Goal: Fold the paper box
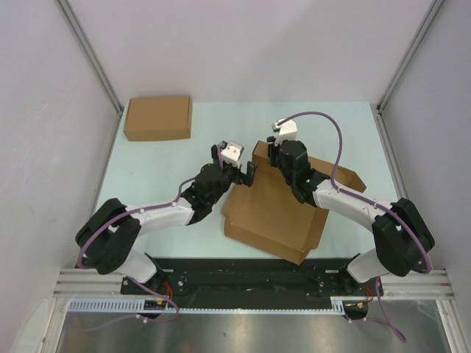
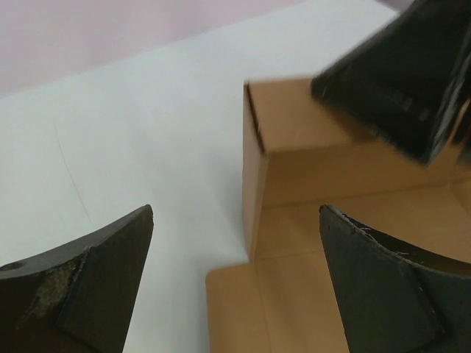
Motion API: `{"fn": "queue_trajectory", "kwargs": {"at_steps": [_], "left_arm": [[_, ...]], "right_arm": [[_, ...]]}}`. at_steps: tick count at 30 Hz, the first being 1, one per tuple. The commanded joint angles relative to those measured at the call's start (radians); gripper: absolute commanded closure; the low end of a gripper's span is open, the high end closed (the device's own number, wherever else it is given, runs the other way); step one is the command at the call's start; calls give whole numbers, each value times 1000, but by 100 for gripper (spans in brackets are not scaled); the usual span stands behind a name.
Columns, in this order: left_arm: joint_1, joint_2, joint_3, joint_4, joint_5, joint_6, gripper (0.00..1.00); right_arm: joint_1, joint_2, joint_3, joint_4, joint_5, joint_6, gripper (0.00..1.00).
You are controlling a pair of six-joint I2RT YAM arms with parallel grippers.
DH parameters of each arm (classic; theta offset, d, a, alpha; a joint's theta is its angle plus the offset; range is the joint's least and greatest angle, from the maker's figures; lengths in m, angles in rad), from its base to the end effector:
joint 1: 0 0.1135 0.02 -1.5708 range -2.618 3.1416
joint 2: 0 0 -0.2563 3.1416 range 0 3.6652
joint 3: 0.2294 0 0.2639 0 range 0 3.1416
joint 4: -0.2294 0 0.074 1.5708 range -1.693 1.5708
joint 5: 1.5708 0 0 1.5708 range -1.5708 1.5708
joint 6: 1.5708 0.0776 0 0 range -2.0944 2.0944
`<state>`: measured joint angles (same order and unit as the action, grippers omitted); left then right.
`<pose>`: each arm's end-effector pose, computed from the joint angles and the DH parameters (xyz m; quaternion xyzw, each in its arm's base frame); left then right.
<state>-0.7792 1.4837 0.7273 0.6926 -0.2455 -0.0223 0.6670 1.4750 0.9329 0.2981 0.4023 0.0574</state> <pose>0.2799 -0.2499 0.2266 0.1896 0.7035 -0.1827 0.6601 0.3234 0.2160 0.2523 -0.1143 0.7734 0.0666 0.6200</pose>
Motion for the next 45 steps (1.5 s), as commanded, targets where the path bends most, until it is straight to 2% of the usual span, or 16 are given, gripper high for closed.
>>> {"fn": "queue_trajectory", "kwargs": {"at_steps": [1, 6, 13, 16, 19, 20, 22, 23, 24, 25, 28, 33, 37, 45], "left_arm": [[12, -40, -74, 30, 48, -83, 2], [18, -8, -57, 18, 48, -123, 2], [35, 177, 87, 59, 98, -113, 3], [49, 243, 136, 77, 129, -116, 9], [61, 286, 175, 93, 141, -126, 27], [67, 294, 179, 97, 153, -126, 39], [70, 308, 184, 114, 156, -126, 51], [74, 309, 184, 117, 155, -128, 61], [75, 311, 184, 120, 153, -125, 66], [75, 306, 181, 123, 150, -123, 78], [77, 290, 167, 130, 118, -119, 100], [77, 236, 112, 130, -27, -120, 100], [77, 184, 58, 116, -178, -148, 100], [78, 130, 18, 45, -434, -151, 100]], "right_arm": [[2, -12, -28, -99, -6, 13, 62], [2, -13, -26, -100, -8, 9, 62], [5, -4, -26, -94, -20, 19, 62], [9, 2, -25, -90, -26, 22, 62], [13, 5, -25, -96, -26, 24, 61], [14, 2, -26, -97, -25, 24, 62], [16, -2, -25, -102, -25, 24, 62], [14, -7, -26, -102, -23, 22, 61], [16, -8, -26, -102, -25, 19, 62], [17, -12, -25, -103, -23, 21, 61], [17, -21, -26, -103, -20, 18, 61], [19, -38, -25, -100, -11, 9, 60], [19, -53, -16, -97, 4, 16, 51], [17, -108, 30, -108, 41, 5, 44]]}}
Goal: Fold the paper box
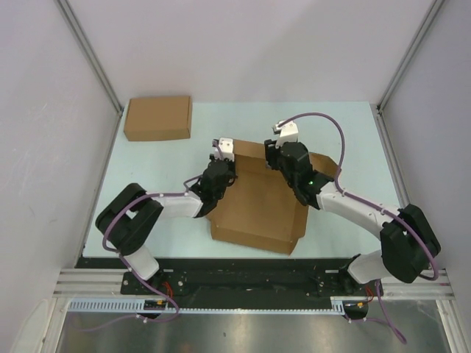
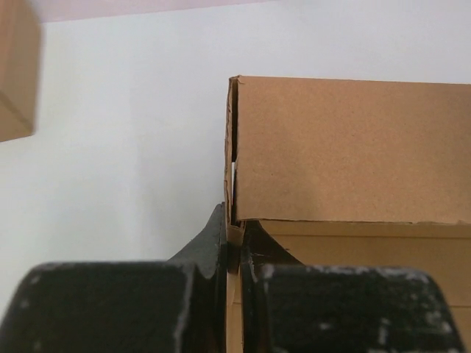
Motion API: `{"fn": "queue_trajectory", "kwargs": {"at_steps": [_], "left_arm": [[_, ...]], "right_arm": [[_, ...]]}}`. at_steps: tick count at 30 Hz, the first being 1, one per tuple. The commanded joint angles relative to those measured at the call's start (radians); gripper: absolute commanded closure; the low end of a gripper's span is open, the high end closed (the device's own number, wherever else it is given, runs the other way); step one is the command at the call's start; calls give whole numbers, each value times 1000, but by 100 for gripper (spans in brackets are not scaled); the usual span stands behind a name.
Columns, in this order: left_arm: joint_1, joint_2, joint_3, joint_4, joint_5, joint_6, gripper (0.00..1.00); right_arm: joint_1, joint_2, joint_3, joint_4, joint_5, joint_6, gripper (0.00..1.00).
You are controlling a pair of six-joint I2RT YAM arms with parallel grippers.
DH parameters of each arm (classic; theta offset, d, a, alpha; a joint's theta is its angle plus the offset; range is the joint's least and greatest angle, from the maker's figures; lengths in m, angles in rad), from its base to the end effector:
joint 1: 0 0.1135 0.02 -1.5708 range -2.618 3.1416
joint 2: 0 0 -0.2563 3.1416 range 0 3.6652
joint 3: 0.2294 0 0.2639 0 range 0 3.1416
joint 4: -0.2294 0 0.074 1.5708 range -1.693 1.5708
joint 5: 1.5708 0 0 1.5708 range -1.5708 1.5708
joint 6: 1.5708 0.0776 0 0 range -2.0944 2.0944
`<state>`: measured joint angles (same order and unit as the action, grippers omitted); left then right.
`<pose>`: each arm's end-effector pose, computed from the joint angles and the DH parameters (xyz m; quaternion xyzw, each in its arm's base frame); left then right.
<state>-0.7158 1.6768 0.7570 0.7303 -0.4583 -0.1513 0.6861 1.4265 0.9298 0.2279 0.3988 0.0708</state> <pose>0.3180 -0.2311 0.1732 0.0701 0.7613 -0.1017 0.6365 0.3115 0.2161 0.2588 -0.1217 0.7795 0.0730 0.6102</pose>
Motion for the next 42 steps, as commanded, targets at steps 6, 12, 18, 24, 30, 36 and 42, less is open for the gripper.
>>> {"fn": "queue_trajectory", "kwargs": {"at_steps": [6, 12, 18, 24, 30, 36, 42], "left_arm": [[50, -95, -27, -17, -229, 6, 100], [116, -124, -62, -6, -203, 27, 100], [234, -101, -51, 29, 101, 29, 100], [299, -60, -2, 52, 406, 45, 100], [302, -22, 2, 80, 489, 21, 100], [302, -12, 1, 77, 468, 13, 100], [293, -26, -4, 26, 305, 21, 100]], "right_arm": [[-39, -170, 41, -85, 77, -16, 43], [-135, -265, 8, -154, 126, 18, 42], [-229, -311, -126, -58, 60, 61, 38], [-263, -295, -264, 122, -57, 44, 31], [-272, -233, -296, 241, -60, 26, 30], [-287, -173, -296, 240, -28, 30, 34], [-287, -233, -322, 148, 37, 98, 34]]}}
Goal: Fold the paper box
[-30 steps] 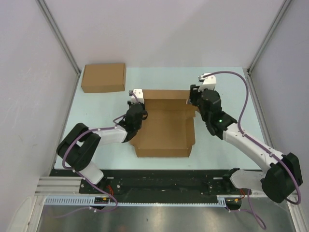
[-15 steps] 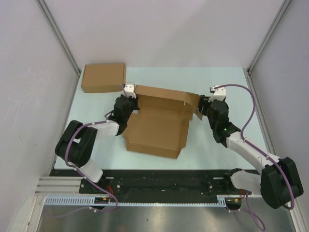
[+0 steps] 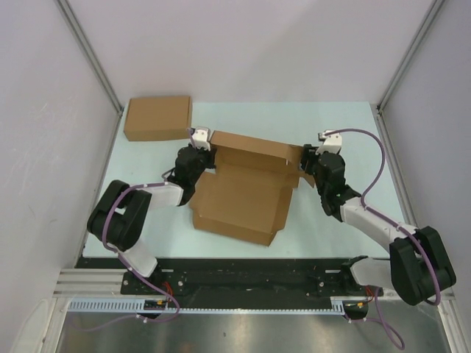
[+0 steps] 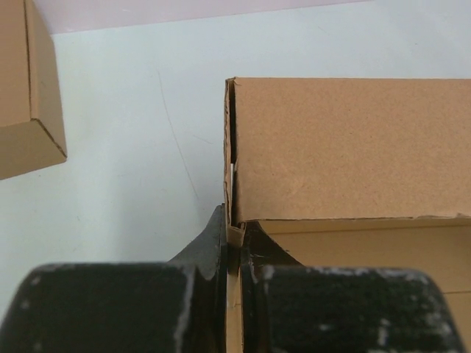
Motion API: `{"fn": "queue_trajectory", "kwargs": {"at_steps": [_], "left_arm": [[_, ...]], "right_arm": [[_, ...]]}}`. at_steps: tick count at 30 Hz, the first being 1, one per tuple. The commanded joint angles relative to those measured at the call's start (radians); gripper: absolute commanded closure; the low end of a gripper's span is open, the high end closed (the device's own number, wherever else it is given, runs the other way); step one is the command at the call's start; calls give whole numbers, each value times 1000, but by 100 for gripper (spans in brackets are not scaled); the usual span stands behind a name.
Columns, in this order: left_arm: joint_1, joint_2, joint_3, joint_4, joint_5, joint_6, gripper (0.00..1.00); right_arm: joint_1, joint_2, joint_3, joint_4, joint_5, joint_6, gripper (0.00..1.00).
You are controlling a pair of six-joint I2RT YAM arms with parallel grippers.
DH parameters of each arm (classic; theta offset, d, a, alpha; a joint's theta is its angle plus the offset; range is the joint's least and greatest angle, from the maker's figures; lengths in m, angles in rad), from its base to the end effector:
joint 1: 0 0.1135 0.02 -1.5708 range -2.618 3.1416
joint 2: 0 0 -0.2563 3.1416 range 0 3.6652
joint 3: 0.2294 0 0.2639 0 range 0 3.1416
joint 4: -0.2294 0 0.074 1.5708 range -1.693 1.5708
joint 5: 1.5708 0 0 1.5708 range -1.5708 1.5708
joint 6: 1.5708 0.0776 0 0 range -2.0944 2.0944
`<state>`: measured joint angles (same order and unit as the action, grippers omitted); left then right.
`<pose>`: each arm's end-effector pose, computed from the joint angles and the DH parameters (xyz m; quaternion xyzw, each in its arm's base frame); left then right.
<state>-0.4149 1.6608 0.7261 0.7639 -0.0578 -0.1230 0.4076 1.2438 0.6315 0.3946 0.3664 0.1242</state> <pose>0.3617 -0.1544 0.1719 0.0928 0.7591 -0.1498 0.6267 0.3098 0.1035 0.2260 0.0046 0.7751 0.0247 0.6313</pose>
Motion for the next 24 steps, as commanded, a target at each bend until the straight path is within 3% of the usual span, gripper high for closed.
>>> {"fn": "queue_trajectory", "kwargs": {"at_steps": [1, 6, 15, 24], "left_arm": [[-10, -13, 27, -12, -121, -4, 100], [-12, -21, 24, -23, -206, 14, 100], [-13, -27, 22, -18, -189, 14, 100], [-15, -10, 36, -18, -166, 39, 100]], "right_arm": [[-9, -79, -30, -28, 65, 48, 33], [-12, -80, -36, -60, 65, 52, 33], [-72, 75, -36, 49, -17, 104, 45], [-93, 138, -29, 190, -55, 95, 44]]}}
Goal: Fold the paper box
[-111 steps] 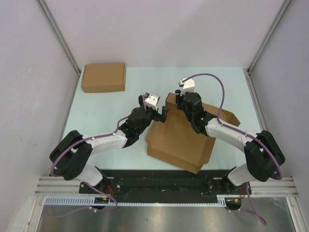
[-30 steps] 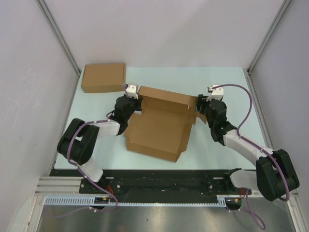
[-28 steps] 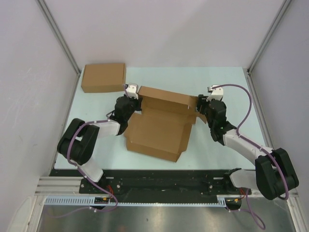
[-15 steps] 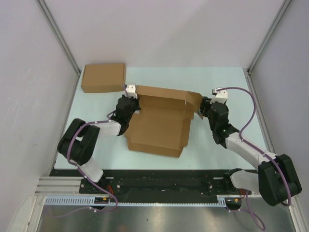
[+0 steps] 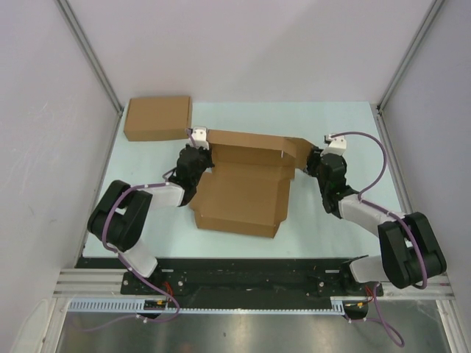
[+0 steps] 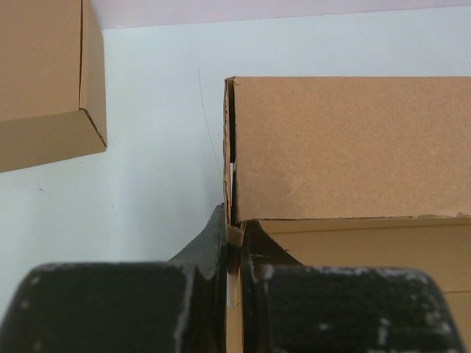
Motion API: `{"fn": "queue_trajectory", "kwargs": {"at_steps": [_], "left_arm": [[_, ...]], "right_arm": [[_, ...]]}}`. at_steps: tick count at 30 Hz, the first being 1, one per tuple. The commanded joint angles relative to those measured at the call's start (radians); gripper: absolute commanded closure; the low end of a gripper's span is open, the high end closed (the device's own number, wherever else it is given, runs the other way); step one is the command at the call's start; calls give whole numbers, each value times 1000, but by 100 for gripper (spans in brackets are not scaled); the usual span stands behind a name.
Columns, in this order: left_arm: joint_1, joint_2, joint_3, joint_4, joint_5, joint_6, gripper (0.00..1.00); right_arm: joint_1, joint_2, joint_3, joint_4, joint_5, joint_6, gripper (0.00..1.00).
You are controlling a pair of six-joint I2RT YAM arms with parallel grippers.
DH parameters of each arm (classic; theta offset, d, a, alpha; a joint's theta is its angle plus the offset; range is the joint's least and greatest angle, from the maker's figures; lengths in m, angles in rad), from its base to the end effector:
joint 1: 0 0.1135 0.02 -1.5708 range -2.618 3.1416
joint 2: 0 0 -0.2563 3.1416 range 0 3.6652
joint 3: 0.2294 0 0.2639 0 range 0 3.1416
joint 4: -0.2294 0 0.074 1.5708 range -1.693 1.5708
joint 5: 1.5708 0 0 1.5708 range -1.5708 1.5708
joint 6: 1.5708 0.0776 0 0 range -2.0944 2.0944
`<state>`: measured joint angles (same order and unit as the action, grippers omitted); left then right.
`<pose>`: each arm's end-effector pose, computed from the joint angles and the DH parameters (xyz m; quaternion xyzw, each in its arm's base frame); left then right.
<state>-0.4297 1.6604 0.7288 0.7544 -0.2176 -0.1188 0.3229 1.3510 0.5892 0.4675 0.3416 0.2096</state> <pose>0.3632 -0.1480 0.1719 0.0492 0.7640 -0.0926 0.6367 0.3234 0.0808 0.1870 0.0563 0.7959 0.0228 0.6024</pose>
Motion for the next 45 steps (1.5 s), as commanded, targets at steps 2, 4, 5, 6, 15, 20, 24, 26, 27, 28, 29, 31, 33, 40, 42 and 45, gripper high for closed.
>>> {"fn": "queue_trajectory", "kwargs": {"at_steps": [2, 4, 5, 6, 15, 20, 24, 26, 27, 28, 29, 31, 33, 40, 42, 45], "left_arm": [[2, -7, 43, -19, 0, 39, 100], [2, 4, 53, -24, 12, 44, 100], [0, 6, 57, -32, 11, 44, 100], [0, 6, 60, -32, 4, 42, 100], [0, -85, 52, -79, -54, 27, 49], [0, -152, 37, -101, -83, 44, 45], [0, -261, -20, -75, -123, 44, 40], [-6, -296, -48, 9, -71, 80, 38], [-14, -315, -52, 28, -40, 94, 37], [-21, -318, -46, 31, -31, 116, 37], [-39, -320, -37, 23, -25, 116, 37], [-55, -309, -9, 0, -17, 162, 37], [-70, -294, 6, -9, -16, 169, 37], [-73, -237, -20, -6, -85, 133, 30], [-73, -260, -51, 32, -80, 128, 25], [-73, -295, -40, 71, -31, 142, 20]], "right_arm": [[-10, 45, 14, 125, -64, 14, 53], [-12, 65, 12, 141, -82, 22, 64], [-10, 66, 12, 143, -110, 25, 73], [-8, 68, 12, 142, -118, 28, 77], [38, 14, 12, 69, -43, -15, 94], [56, 4, 12, 57, -9, -32, 96], [71, 2, 12, 53, 13, -49, 95], [73, 0, 11, 49, 13, -50, 95], [74, -1, 12, 48, 13, -50, 96], [74, -3, 12, 46, 13, -50, 96], [74, -3, 12, 46, 13, -55, 96], [76, -3, 12, 43, 14, -56, 96], [79, -6, 12, 40, 16, -61, 96], [93, -13, 12, 39, 30, -75, 96], [96, -13, 12, 37, 30, -75, 96], [99, -16, 12, 34, 33, -75, 96]]}}
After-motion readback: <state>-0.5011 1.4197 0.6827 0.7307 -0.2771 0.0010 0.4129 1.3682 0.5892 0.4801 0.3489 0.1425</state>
